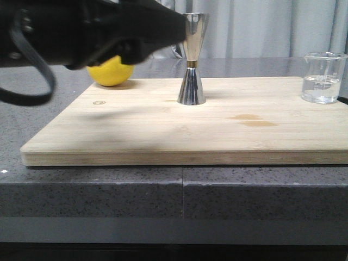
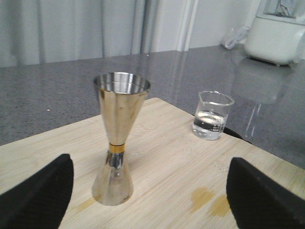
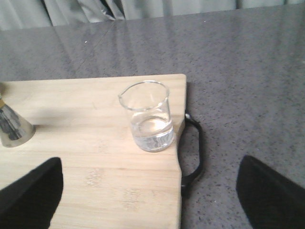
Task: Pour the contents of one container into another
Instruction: 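Reach the left gripper to the silver jigger and the right gripper to the glass beaker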
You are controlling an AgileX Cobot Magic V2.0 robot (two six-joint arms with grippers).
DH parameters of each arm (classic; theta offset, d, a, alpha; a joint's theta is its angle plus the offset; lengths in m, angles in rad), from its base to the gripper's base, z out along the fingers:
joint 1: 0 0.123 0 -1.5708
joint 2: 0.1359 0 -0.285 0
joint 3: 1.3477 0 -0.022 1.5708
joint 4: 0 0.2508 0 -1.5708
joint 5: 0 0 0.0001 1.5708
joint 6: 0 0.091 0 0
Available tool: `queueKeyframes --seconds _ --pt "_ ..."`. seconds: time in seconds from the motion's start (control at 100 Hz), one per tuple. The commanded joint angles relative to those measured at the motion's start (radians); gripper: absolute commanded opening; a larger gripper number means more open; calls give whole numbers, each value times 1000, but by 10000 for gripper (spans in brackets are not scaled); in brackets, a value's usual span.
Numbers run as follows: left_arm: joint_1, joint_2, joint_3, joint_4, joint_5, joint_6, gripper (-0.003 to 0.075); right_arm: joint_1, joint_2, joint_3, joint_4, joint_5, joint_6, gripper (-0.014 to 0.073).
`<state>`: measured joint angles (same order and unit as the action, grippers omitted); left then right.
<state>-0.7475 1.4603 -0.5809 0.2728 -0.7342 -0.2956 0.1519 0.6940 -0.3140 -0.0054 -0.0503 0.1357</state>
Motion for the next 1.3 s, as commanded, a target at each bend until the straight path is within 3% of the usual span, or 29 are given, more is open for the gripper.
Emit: queueKeyframes --seconds 0.0,0.19,0.59,1.29 --pt "-8 19 -59 61 -88 -23 606 20 57 -35 -61 -149 2 671" --pt "8 73 -93 95 -88 -34 606 26 170 -35 -89 -240 2 671" --pt "146 130 -160 343 -105 -257 606 26 344 -35 -134 -428 2 671" --pt "151 320 -358 453 -147 -336 606 20 498 -35 -164 -611 2 671"
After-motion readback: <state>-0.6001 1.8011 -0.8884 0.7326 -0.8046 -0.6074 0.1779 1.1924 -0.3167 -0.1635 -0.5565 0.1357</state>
